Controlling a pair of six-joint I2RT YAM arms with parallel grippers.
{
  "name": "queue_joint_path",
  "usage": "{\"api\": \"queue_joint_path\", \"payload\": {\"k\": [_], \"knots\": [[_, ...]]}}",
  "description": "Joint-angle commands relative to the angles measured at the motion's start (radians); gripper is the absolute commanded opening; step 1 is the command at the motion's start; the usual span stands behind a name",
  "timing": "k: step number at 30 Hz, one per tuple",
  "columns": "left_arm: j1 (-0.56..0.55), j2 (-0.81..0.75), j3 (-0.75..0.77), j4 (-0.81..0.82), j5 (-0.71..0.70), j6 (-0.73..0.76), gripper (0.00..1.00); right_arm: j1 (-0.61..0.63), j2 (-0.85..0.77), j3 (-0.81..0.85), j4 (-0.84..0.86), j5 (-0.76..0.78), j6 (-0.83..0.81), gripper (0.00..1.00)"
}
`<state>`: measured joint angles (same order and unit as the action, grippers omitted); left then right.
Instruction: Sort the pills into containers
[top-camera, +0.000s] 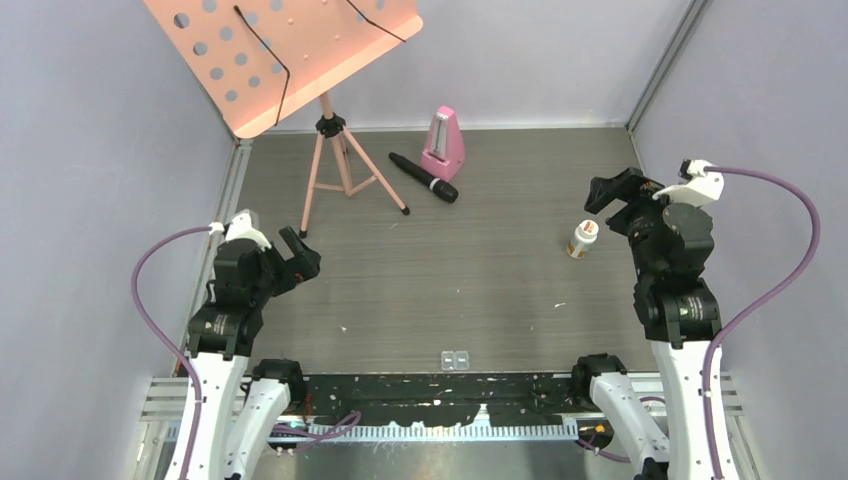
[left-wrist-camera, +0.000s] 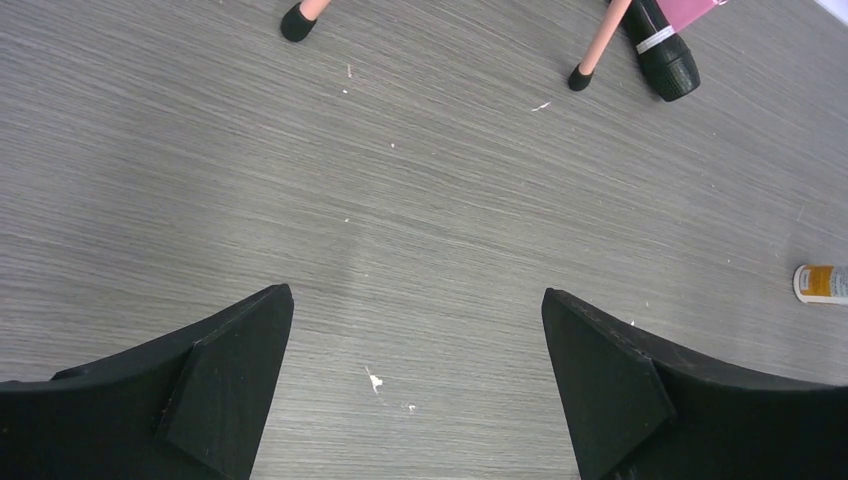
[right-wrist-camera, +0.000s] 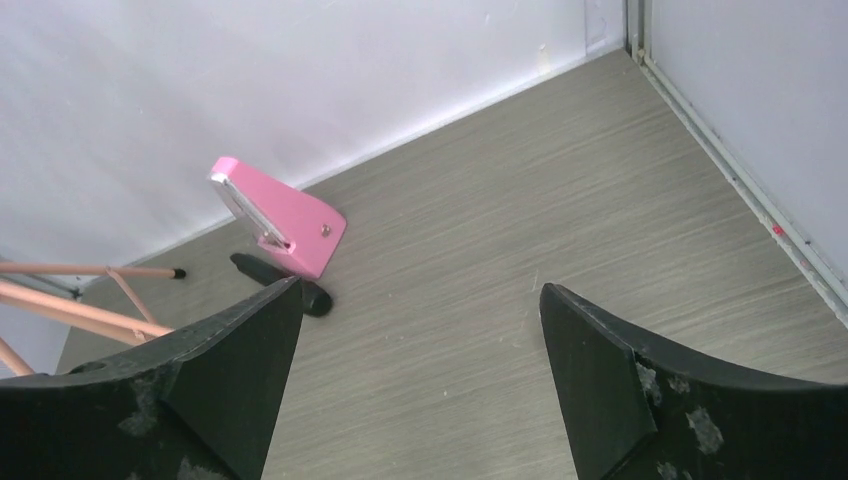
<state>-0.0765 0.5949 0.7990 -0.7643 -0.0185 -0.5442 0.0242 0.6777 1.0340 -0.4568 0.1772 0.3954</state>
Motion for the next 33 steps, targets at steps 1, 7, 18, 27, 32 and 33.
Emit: {"api": "queue_joint_path", "payload": {"k": [1,7,18,27,32,33], "knots": [[0.001,-0.016,0.043,-0.013,-0.026,0.001,0.99,-0.001,0.075,0.089,-0.099,-0.057,-0.022,0.95],[0.000,-0.039,0.073,-0.042,-0.126,-0.010,1.00,-0.002,0.123,0.083,-0.159,-0.149,0.005,0.95],[-0.021,-0.028,0.041,0.071,0.148,0.039,0.98,0.305,0.130,-0.102,-0.029,-0.421,0.073,0.94],[-0.024,-0.001,0.042,0.053,0.126,0.039,0.96,0.911,0.366,-0.170,-0.083,0.181,0.139,0.95],[-0.025,0.007,0.034,0.054,0.102,0.029,0.92,1.136,0.624,-0.107,-0.145,0.243,0.165,0.95],[-0.028,0.013,0.034,0.046,0.096,0.030,0.91,1.156,0.678,-0.100,-0.141,0.222,0.171,0.95]]}}
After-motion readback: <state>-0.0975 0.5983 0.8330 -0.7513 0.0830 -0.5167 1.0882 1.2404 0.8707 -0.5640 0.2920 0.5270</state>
